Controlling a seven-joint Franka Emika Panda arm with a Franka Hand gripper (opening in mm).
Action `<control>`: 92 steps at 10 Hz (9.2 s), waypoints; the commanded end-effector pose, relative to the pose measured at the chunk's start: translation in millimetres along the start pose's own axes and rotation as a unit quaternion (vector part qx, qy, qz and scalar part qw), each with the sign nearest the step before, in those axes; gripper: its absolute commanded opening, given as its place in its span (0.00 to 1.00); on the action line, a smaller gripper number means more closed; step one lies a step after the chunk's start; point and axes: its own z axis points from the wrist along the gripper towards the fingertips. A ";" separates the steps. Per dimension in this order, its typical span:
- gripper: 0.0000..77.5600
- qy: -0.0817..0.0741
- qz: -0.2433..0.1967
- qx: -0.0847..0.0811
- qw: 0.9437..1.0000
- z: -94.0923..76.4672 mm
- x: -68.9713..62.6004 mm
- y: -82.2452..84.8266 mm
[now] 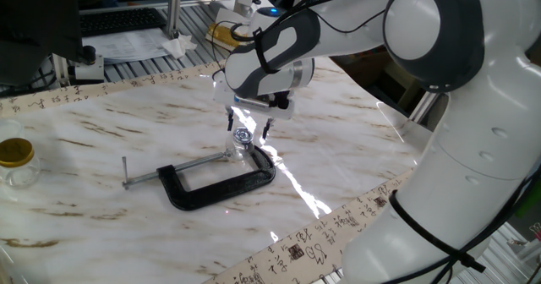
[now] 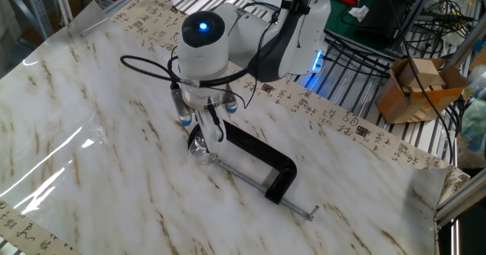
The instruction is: Unscrew the lid from the jar
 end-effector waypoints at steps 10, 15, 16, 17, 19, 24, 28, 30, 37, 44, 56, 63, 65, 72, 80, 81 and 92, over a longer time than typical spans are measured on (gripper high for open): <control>1.00 -0.025 0.527 -0.109 0.843 -5.3 -0.7 -1.9; 1.00 -0.028 0.532 -0.109 0.839 -1.1 -0.5 1.0; 1.00 -0.025 0.532 -0.110 0.839 0.0 -0.5 1.7; 1.00 -0.025 0.532 -0.111 0.839 1.1 -0.5 2.4; 1.00 -0.027 0.527 -0.109 0.843 5.9 -0.4 5.4; 1.00 -0.018 0.509 -0.099 0.855 8.1 -0.4 6.8; 1.00 0.009 0.475 -0.087 0.876 11.2 3.3 2.5; 1.00 0.010 0.472 -0.088 0.877 12.1 4.4 1.2; 1.00 0.007 0.471 -0.089 0.877 12.2 4.5 1.1; 1.00 0.003 0.467 -0.087 0.880 12.4 4.5 1.2; 0.02 0.003 0.466 -0.086 0.881 12.6 4.5 1.3; 0.02 -0.012 0.275 -0.065 0.959 14.9 5.5 2.8; 0.02 -0.015 0.233 -0.060 0.970 14.8 5.9 2.8; 0.02 -0.037 0.027 -0.030 0.998 14.0 7.4 3.2; 0.02 -0.035 -0.206 0.000 0.978 12.4 6.6 5.3; 0.02 -0.035 -0.206 0.000 0.978 12.4 6.6 5.3; 0.02 -0.036 -0.298 0.006 0.954 8.9 4.2 9.2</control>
